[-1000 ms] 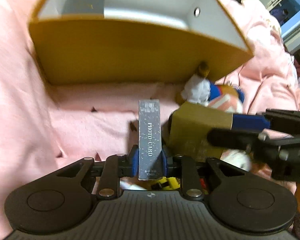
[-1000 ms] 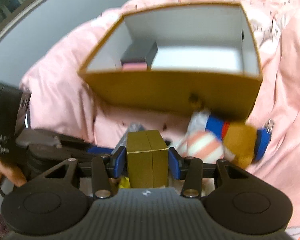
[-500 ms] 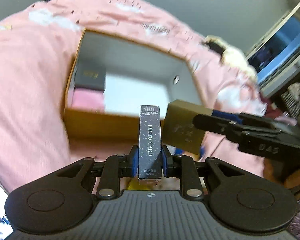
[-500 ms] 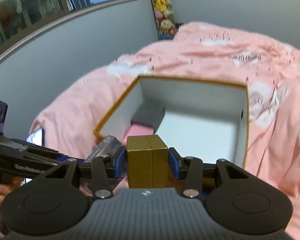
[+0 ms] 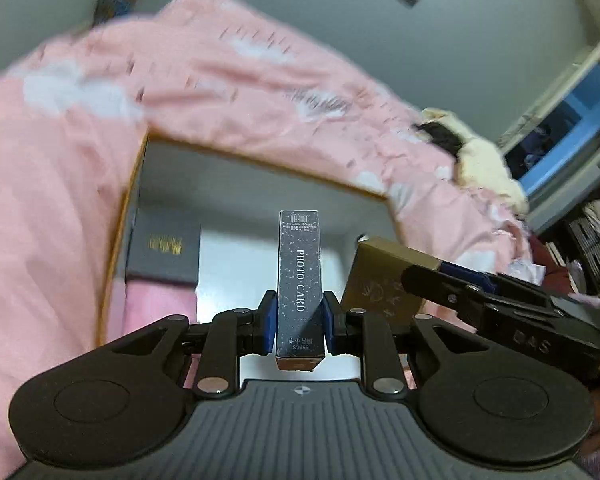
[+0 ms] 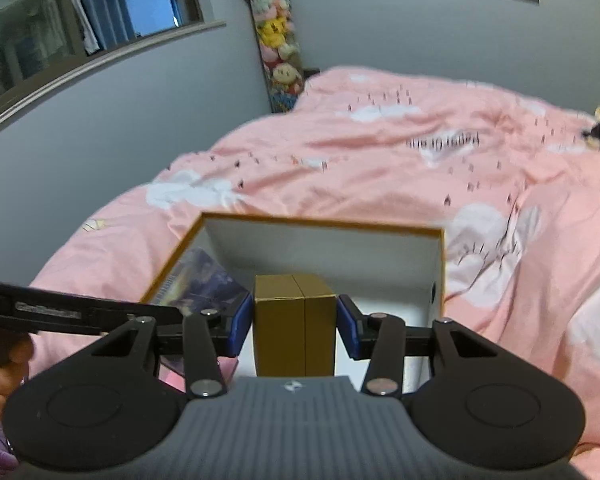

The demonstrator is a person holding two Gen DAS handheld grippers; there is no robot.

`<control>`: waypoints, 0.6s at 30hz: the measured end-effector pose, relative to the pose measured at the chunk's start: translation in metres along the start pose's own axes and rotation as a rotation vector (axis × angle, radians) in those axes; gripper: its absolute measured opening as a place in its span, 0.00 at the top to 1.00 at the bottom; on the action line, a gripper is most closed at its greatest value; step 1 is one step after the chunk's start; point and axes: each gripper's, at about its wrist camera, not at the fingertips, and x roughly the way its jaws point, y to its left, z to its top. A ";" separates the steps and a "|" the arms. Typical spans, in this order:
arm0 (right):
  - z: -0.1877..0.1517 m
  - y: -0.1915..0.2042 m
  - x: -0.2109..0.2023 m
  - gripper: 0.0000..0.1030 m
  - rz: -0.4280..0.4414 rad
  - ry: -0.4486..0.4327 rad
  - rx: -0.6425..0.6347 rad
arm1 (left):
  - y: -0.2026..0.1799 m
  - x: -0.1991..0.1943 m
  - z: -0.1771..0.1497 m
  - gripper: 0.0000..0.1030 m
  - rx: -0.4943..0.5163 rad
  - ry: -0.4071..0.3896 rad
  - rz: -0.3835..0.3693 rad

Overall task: Organize objects
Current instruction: 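Lift and carry the photo card pack and gold box over the orange box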

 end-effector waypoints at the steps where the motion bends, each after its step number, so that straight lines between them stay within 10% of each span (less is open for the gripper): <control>1: -0.002 -0.003 0.008 0.54 0.000 0.017 0.011 | 0.003 0.010 -0.003 0.75 -0.012 0.019 0.004; 18: -0.022 -0.019 0.081 0.54 0.014 0.181 0.045 | 0.026 0.095 -0.024 0.75 -0.064 0.243 0.077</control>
